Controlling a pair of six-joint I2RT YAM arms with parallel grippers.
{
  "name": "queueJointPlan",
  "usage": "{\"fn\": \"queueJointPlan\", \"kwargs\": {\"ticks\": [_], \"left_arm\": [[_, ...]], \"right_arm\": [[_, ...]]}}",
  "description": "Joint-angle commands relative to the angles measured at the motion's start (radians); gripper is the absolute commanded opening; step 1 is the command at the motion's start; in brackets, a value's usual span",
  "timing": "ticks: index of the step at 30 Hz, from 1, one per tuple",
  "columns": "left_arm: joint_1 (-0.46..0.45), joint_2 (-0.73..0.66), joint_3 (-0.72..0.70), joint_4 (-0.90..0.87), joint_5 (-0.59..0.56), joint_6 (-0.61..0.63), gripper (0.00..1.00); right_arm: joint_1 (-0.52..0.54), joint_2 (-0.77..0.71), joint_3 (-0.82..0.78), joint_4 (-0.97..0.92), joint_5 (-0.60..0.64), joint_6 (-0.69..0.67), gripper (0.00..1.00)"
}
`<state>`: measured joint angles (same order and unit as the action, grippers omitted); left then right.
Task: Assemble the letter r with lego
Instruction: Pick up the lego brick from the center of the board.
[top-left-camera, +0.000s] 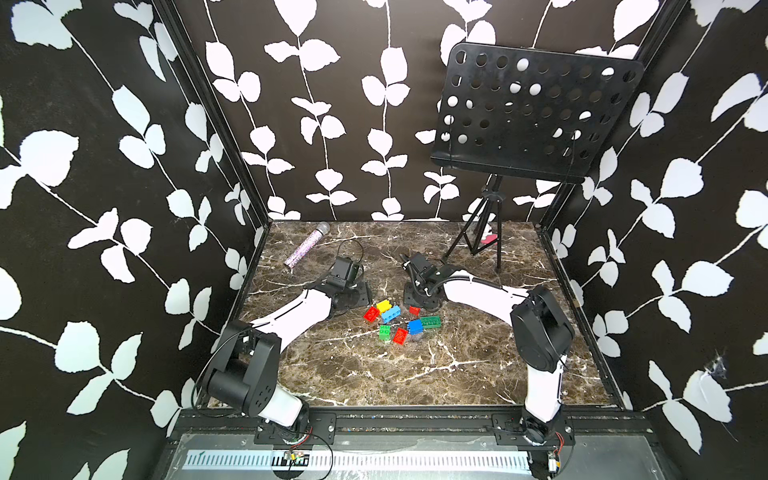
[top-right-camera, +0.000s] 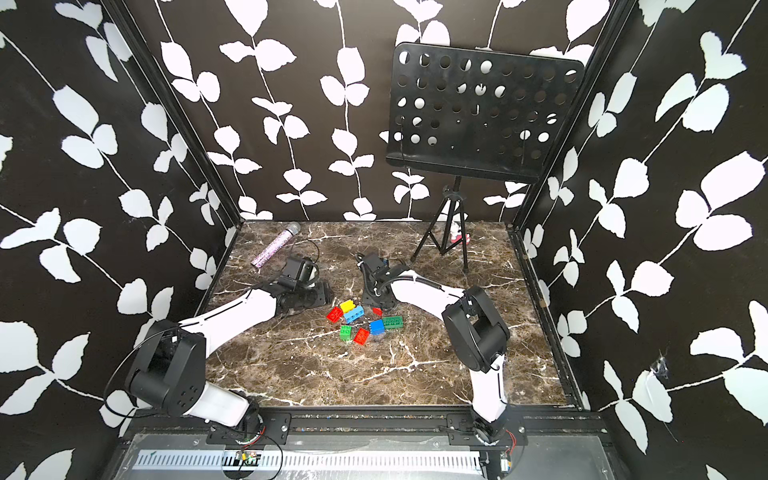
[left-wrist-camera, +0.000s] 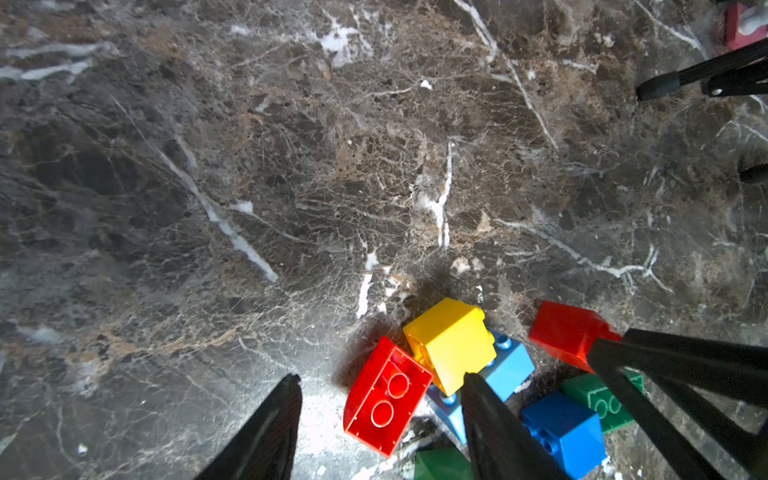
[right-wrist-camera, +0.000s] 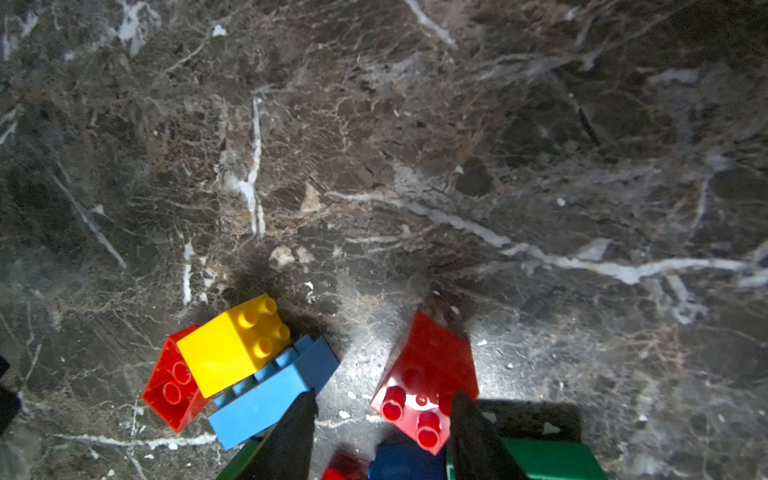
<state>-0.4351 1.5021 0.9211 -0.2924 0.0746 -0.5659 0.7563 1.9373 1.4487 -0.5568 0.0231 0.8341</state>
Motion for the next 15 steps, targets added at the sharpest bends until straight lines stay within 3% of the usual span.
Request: {"fn": "queueJointPlan", "kwargs": {"ticks": [1, 5, 15], "left_arm": [[0.006, 0.011, -0.007, 0.019, 0.02, -0.01, 0.64], [0.007, 0.031, 0.003, 0.026, 0.037, -0.015, 0.63], [0.007, 0.066, 0.013, 0.027, 0.056, -0.013, 0.62]], "right_arm": [[0.021, -0.033, 0.029, -0.058, 0.094, -0.015, 0.52], [0.028, -0.047, 0.042, -0.112, 0.14, -0.012, 0.52], [0.016, 0.038, 0.05, -0.047, 0.021, 0.062, 0.53]]}}
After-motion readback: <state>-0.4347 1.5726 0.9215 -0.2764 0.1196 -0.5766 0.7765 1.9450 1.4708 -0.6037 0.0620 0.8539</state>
